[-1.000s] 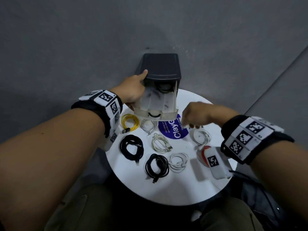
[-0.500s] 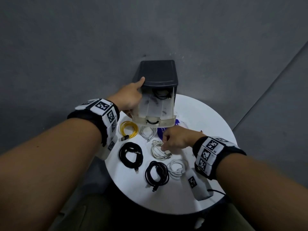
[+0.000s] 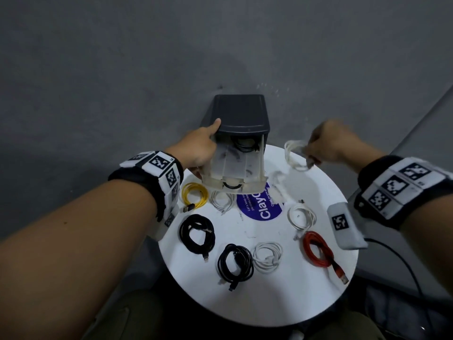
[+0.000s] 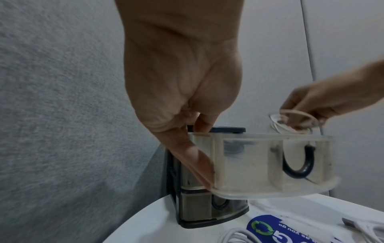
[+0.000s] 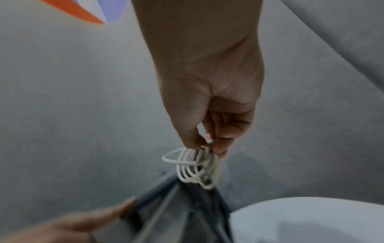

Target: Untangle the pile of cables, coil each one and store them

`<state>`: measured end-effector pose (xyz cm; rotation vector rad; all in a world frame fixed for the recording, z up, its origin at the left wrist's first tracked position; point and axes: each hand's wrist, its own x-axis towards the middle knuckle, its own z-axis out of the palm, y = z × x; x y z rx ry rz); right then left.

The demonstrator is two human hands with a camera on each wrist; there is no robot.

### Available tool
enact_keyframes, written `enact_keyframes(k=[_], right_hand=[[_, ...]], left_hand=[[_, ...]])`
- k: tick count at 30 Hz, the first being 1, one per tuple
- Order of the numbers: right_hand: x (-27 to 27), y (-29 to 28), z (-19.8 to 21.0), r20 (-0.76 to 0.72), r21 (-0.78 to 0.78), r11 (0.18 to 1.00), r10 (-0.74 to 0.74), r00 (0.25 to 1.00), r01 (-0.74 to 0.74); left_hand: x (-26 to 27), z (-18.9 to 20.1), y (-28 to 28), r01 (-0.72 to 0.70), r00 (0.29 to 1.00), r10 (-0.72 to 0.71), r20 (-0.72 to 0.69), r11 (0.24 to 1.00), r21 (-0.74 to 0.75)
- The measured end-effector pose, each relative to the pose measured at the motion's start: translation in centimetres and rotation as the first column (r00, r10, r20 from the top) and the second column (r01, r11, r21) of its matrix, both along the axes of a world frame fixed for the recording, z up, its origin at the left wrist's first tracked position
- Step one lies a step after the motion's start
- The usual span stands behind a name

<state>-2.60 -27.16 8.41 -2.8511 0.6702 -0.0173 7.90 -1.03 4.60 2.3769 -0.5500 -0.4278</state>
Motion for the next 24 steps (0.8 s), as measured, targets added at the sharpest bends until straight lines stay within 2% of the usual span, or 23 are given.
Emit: enact_keyframes(k=[3,5,7,10,13,17,20,24], right_hand=[[0.8,1.4,1.5,0.308,0.218,0.974,-0.015,0.951,-0.055],[1.5,3.5,1.8,0.384,0.355,0.923,-0.003,0.923,-0.145],[2.3,5.8,1.4,0.338,0.379,0.898,0.089,0.937,-0.222],[3.8,8.7,-0.1,0.193,0.312,0.911,0.218,0.957,-0.271],[5.2,10.1,-1.9,0.111,0.215,0.945,0.227,0.968,-0.246],[6.2,10.3,-2.7,0.155,0.177,0.958,0.199,0.968,-0.225],[6.2,10.5,-2.9,0.182,0.137,0.960,0.217,0.959,-0.243],[5.8,9.7,-2.8,0.292,0.211,0.940,0.200,0.935,-0.267]], left_hand=[[0.1,-0.3,0.0,-0.015,1.000,0.014,-0.020,0.999,-0.040],[0.0,-0.5,-0.1,-0.026,1.000,0.026,-0.017,0.998,-0.054],[-0.1,-0.5,-0.1,-0.031,0.999,0.030,-0.018,0.998,-0.052],[-0.1,-0.3,-0.1,-0.031,0.999,0.030,-0.029,0.998,-0.047],[0.0,-0.2,-0.1,-0.023,0.999,0.020,-0.046,0.998,-0.053],[0.0,-0.1,0.0,-0.022,0.998,0.019,-0.057,0.998,-0.057],[0.0,-0.1,0.1,-0.035,0.992,0.026,-0.119,0.997,-0.074],[0.2,-0.2,0.3,-0.016,0.993,0.008,-0.115,0.997,-0.075]])
